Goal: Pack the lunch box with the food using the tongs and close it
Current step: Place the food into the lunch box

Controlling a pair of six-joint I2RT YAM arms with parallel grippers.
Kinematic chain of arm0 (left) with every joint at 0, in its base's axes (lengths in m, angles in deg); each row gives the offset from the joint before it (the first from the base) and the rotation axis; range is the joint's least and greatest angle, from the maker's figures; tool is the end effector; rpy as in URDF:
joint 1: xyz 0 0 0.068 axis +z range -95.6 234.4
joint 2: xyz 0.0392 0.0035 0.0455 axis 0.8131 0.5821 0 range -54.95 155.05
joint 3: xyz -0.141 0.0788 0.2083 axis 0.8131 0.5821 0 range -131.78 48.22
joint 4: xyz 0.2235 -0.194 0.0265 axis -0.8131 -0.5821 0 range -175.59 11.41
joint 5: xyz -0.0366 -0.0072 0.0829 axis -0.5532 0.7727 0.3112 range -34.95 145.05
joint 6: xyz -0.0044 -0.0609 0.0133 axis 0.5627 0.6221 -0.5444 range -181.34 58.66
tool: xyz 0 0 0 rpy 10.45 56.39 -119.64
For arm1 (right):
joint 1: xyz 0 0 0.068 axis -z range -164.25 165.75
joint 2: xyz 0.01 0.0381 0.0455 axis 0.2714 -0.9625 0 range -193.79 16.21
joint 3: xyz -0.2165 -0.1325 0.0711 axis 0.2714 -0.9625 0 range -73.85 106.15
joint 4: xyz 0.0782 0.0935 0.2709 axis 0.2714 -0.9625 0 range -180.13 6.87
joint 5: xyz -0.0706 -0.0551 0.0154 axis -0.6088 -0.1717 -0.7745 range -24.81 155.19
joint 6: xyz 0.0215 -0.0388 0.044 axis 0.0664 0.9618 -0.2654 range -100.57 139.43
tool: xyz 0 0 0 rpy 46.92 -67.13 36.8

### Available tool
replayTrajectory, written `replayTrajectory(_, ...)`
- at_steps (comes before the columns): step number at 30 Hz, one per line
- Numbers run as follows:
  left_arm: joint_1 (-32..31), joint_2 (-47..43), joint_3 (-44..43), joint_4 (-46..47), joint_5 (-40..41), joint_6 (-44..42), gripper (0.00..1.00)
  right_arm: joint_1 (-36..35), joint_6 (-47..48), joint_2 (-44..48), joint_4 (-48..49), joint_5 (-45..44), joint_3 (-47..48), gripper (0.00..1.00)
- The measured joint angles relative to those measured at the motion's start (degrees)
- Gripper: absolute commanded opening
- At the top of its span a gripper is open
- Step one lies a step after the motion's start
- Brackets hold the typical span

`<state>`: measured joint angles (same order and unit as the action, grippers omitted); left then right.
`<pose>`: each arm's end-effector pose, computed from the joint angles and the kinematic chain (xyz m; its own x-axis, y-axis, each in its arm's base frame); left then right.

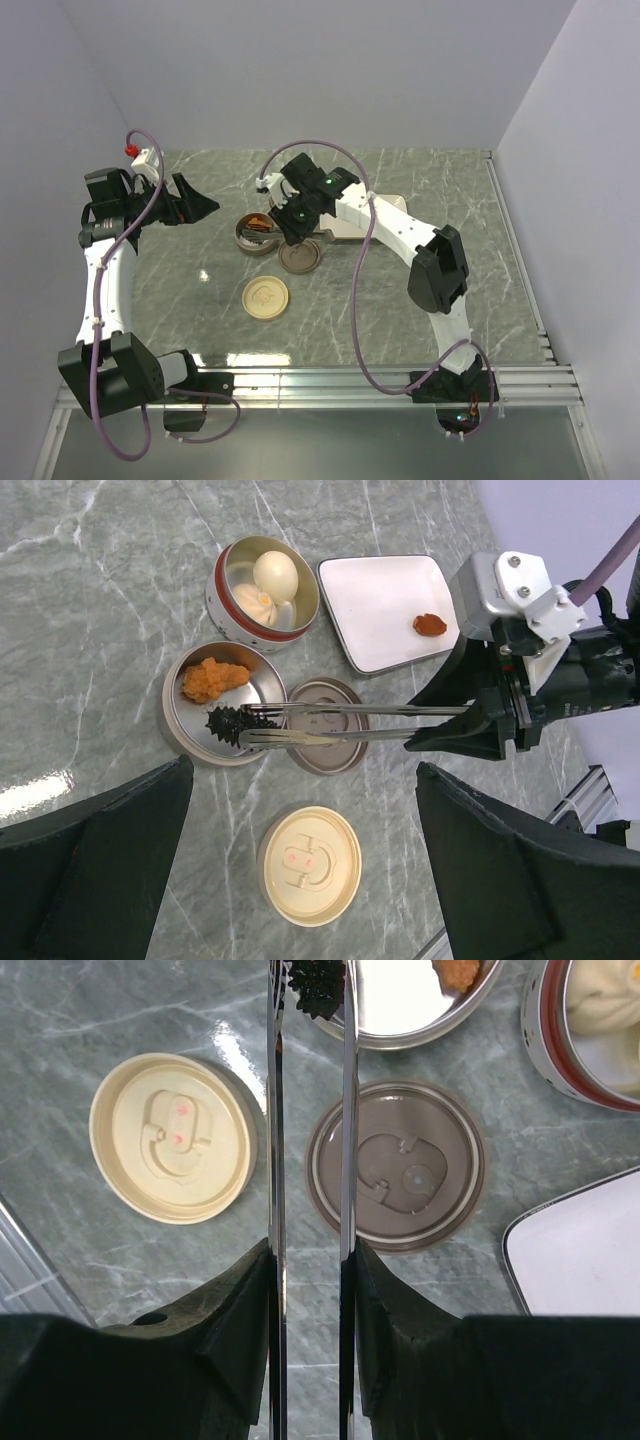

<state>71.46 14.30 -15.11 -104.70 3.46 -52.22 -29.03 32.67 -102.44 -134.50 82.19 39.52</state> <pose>0.3026 0.0538 0.3271 -0.5724 -0.2787 -0.7712 0.3667 0.7542 -0.5447 0.3413 0.3584 0.2707 -0.3969 -0.7024 -0.5909 -0.9025 0.4159 0.1118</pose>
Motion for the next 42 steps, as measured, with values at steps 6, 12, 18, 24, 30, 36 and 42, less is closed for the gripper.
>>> replayTrajectory(6,0.00,0.00,0.00,0.00,0.00,-0.02,0.99,0.00,-0.37,-0.55,0.81,-1.27,0.00,0.33)
replayTrajectory(12,0.00,0.00,0.00,0.04,0.02,-0.02,0.99,0.00,-0.79,-1.70,1.03,-1.40,1.11,0.37)
replayTrajectory(18,0.00,0.02,0.00,0.04,0.02,-0.02,0.99,0.00,-1.60,-3.74,1.22,-1.57,1.46,0.40)
replayTrajectory(24,0.00,0.22,0.00,0.09,0.02,-0.04,0.99,0.00,-2.10,-4.50,0.96,-2.21,2.03,0.54)
replayTrajectory(30,0.00,0.87,0.00,0.13,0.07,-0.02,0.99,0.00,-2.49,-4.50,1.18,-2.27,2.93,0.56)
replayTrajectory(36,0.00,0.90,0.00,0.13,0.07,-0.02,1.00,0.00,-3.15,-4.48,0.61,-2.25,4.04,0.56)
replayTrajectory(42,0.00,0.90,0.00,0.00,0.00,-0.50,0.99,0.31,-3.39,-2.89,0.15,-1.92,6.36,0.56)
